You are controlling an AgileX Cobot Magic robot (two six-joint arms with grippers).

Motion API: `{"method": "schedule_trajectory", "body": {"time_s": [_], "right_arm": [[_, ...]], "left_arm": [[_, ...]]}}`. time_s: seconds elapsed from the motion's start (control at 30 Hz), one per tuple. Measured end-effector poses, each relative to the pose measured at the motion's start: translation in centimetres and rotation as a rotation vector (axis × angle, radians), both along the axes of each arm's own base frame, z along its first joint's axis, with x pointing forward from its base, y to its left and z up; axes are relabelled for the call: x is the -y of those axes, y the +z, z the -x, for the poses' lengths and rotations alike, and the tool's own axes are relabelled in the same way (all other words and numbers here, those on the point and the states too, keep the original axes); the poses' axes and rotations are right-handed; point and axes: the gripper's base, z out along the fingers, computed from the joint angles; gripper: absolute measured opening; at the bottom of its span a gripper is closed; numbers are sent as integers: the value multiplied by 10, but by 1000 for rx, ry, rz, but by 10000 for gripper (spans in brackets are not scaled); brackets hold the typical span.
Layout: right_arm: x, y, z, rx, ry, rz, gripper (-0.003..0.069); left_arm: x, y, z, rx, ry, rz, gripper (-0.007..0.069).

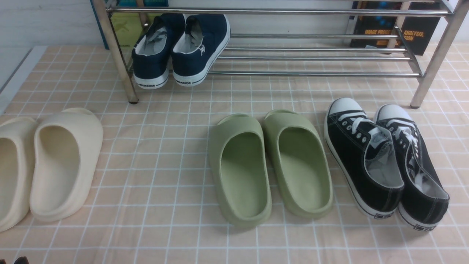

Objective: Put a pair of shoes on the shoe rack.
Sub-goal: Use the right arm to grab the shoe closest to it

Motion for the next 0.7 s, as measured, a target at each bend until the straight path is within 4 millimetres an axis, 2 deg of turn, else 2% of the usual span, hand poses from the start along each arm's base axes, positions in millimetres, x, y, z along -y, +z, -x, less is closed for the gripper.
{"method": "schedule_trajectory", "body": {"time_s": [0.1, 0.27, 0.4, 0.57, 0.7], "right_arm": [[-13, -10, -17, -64, 48, 41, -12], [-41, -45, -61, -215, 56, 82, 62], [-52, -80, -89, -299, 13, 100, 225], [-55, -113, -113, -313, -18, 157, 433], [-57, -128, -123, -304, -32, 161, 506]], "left_arm": [[0, 0, 0, 0, 0, 0, 238], [0, 0, 0, 0, 0, 0, 238], [0, 0, 0, 0, 0, 0, 238], [0, 0, 0, 0, 0, 0, 238], [0, 0, 0, 0, 0, 0, 238]]}}
